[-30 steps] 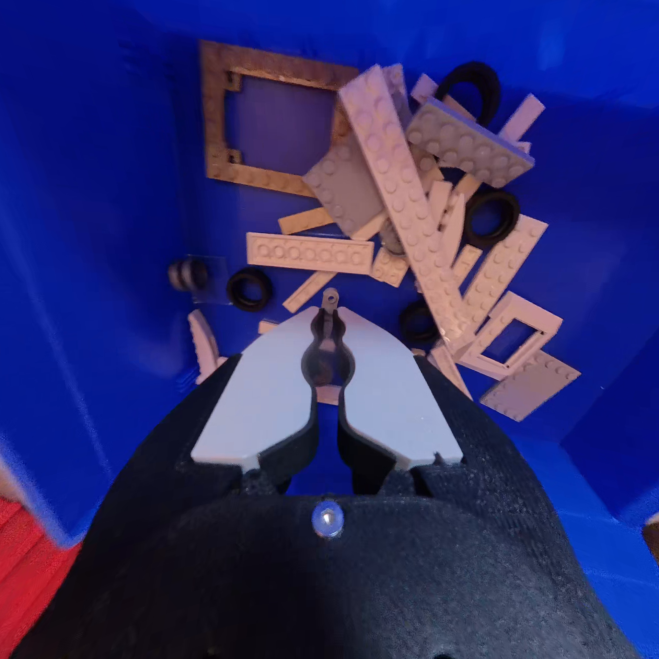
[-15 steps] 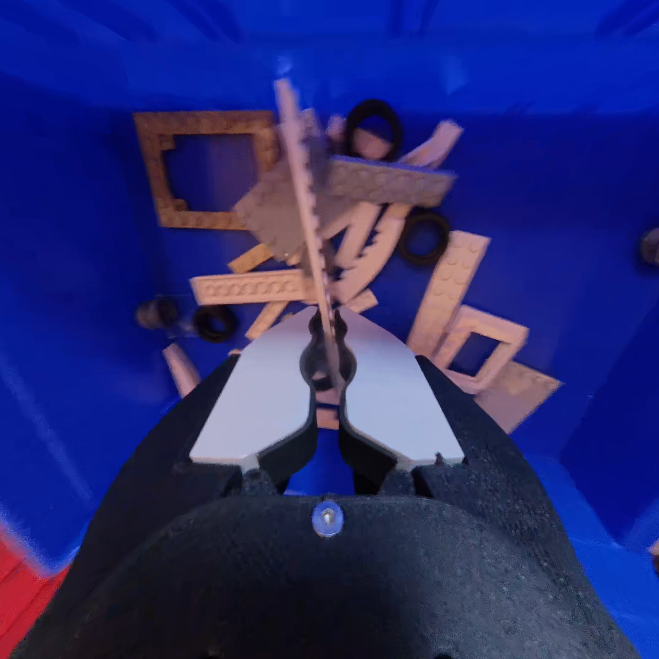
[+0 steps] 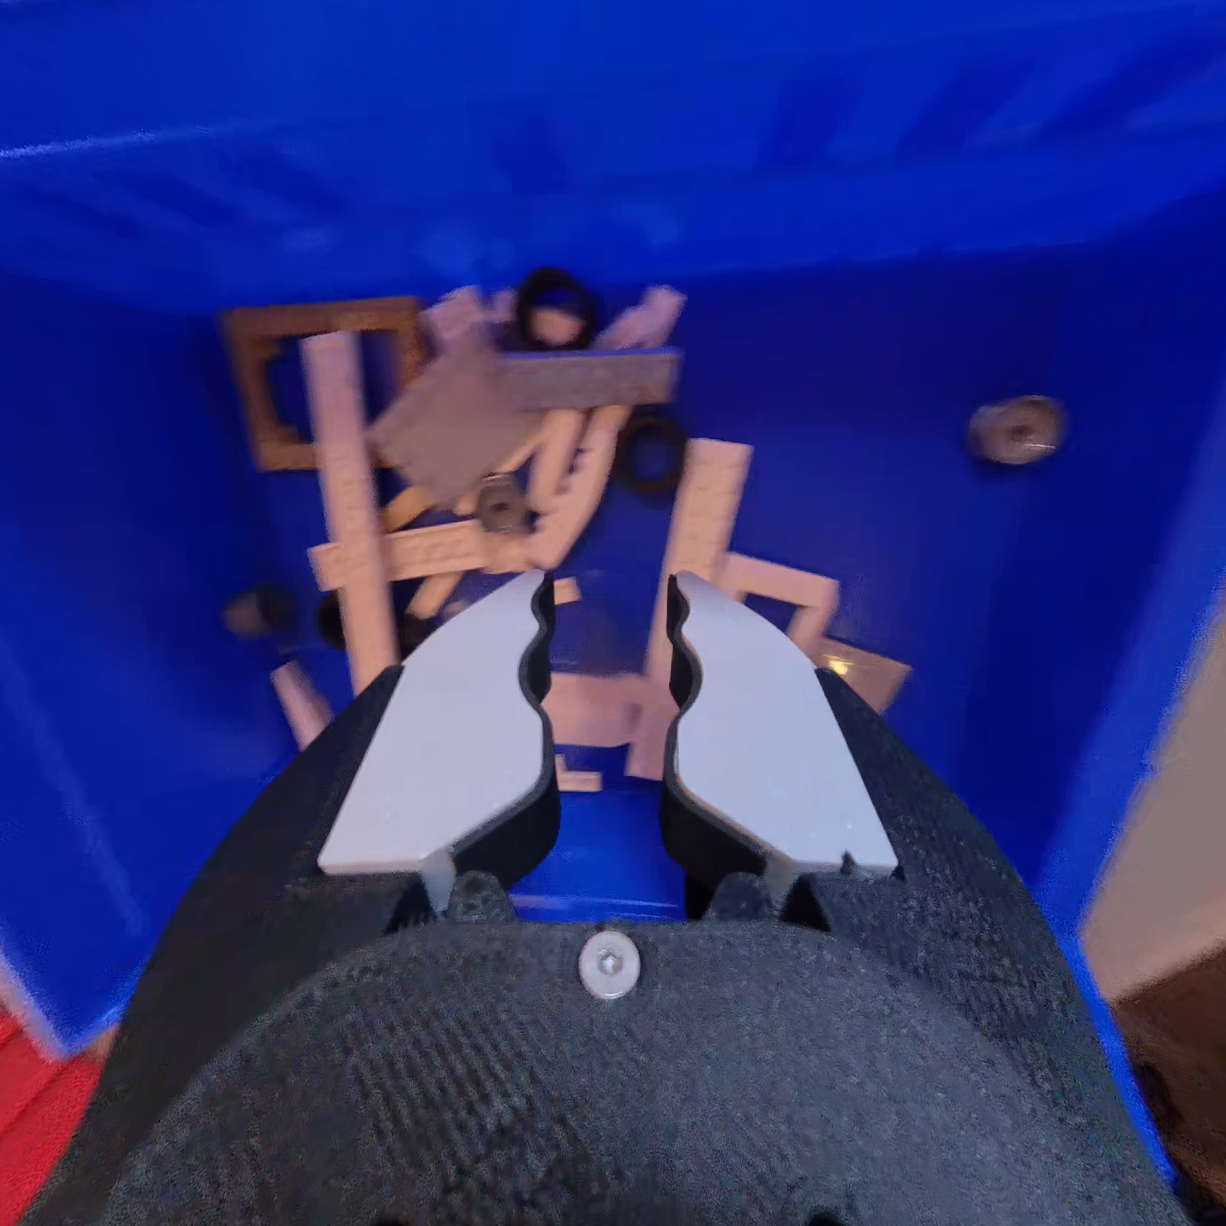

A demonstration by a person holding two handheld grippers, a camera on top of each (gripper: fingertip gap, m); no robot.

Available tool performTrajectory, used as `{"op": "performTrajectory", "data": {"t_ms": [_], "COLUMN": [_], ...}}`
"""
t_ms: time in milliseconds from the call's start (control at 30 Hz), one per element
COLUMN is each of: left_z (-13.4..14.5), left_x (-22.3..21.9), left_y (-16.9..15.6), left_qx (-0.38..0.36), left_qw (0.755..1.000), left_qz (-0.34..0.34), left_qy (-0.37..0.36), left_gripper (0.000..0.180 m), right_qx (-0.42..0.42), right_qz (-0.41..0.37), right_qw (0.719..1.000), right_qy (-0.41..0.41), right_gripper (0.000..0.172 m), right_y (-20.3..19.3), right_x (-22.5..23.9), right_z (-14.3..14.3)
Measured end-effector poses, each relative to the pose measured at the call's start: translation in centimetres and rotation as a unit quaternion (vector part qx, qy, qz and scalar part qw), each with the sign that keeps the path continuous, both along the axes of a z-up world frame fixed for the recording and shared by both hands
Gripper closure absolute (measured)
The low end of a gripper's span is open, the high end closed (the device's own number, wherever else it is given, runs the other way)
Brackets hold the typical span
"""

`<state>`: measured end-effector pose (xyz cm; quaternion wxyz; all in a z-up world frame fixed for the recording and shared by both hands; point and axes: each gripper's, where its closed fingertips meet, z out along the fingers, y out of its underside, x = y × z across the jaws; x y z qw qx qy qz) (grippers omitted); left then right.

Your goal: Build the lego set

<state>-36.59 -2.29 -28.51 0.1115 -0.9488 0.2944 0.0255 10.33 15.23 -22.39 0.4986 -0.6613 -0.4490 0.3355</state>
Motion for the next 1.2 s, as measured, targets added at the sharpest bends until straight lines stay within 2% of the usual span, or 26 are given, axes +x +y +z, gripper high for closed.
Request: {"op": "performTrajectory", "data": {"t_ms": [100,233,267,333,467,567,633,733,833,867,900,1033,1100,1167,1200], "left_z": [-0.4,-2.6,-3.0,-2.8,-2.0,-0.2,0.6,-0.3,-2.0,-2.5,-3.0,-3.3,-3.1,-2.5,-2.1], "left_x": [3.4,3.8,3.3,2.5,-1.3,-2.4,-1.8,1.0,3.5,3.9,3.7,3.8,4.0,2.7,1.4], "left_y": [-1.9,-4.7,-4.8,-4.0,-2.0,-0.8,-1.3,-4.4,-7.3,-7.6,-7.5,-7.7,-6.7,-4.0,-3.0], "left_qx": [-0.031,-0.107,-0.109,-0.088,-0.042,0.011,0.009,-0.065,-0.127,-0.134,-0.132,-0.144,-0.115,-0.040,-0.015], "left_qw": [0.998,0.989,0.988,0.988,0.989,0.992,0.993,0.993,0.982,0.978,0.976,0.975,0.978,0.982,0.980], "left_qz": [-0.051,-0.096,-0.100,-0.102,-0.054,-0.019,-0.020,-0.066,-0.130,-0.145,-0.153,-0.149,-0.155,-0.137,-0.123], "left_qy": [-0.037,0.017,0.040,0.075,0.134,0.128,0.116,0.069,0.058,0.067,0.087,0.075,0.079,0.121,0.153], "left_gripper": [0.147,0.129,0.124,0.139,0.140,0.137,0.127,0.118,0.107,0.114,0.111,0.105,0.110,0.146,0.146], "right_qx": [0.000,0.003,0.004,0.004,0.007,0.007,0.006,0.006,0.006,0.005,0.005,0.007,0.007,0.005,0.005], "right_qz": [0.001,0.003,0.002,0.001,0.001,0.000,0.000,0.003,0.003,0.003,0.004,0.004,0.002,0.001,0.001], "right_qw": [1.000,1.000,1.000,1.000,1.000,1.000,1.000,1.000,1.000,1.000,1.000,1.000,1.000,1.000,1.000], "right_qy": [0.000,0.000,0.001,0.004,0.006,0.007,0.007,0.005,0.005,0.006,0.006,0.004,0.005,0.006,0.006], "right_gripper": [0.140,0.140,0.140,0.140,0.140,0.140,0.140,0.140,0.140,0.140,0.140,0.140,0.140,0.140,0.140], "right_y": [0.0,-0.2,-0.2,-0.2,-0.2,-0.2,-0.2,-0.3,-0.3,-0.3,-0.2,-0.3,-0.3,-0.2,-0.1], "right_x": [-0.1,-0.2,-0.1,0.0,0.0,0.0,0.0,-0.2,-0.1,-0.1,-0.1,-0.2,-0.1,0.0,0.0], "right_z": [0.0,0.1,0.2,0.3,0.5,0.6,0.5,0.4,0.4,0.4,0.4,0.4,0.4,0.4,0.4]}}
